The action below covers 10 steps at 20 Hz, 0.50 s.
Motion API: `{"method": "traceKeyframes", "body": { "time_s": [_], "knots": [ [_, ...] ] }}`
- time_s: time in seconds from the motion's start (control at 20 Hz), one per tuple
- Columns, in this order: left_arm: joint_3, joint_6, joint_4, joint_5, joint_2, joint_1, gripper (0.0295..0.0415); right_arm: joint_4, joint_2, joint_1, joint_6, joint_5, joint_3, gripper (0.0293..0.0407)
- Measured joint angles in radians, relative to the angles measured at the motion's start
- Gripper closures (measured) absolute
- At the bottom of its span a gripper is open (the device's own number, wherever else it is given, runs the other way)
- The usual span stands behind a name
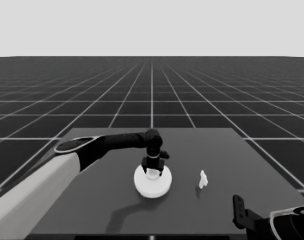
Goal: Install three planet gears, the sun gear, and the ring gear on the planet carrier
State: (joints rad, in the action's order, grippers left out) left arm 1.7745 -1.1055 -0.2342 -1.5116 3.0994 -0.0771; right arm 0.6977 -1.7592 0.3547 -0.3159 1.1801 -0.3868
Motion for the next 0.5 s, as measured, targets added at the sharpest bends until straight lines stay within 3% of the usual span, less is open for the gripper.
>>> {"method": "traceKeyframes", "body": {
  "time_s": [0.5],
  "knots": [
    [0.000,0.087,0.000,0.000,0.000,0.000,0.0362,0.000,0.000,0.000,0.000,0.000,0.000,0.0315]
  ]
}}
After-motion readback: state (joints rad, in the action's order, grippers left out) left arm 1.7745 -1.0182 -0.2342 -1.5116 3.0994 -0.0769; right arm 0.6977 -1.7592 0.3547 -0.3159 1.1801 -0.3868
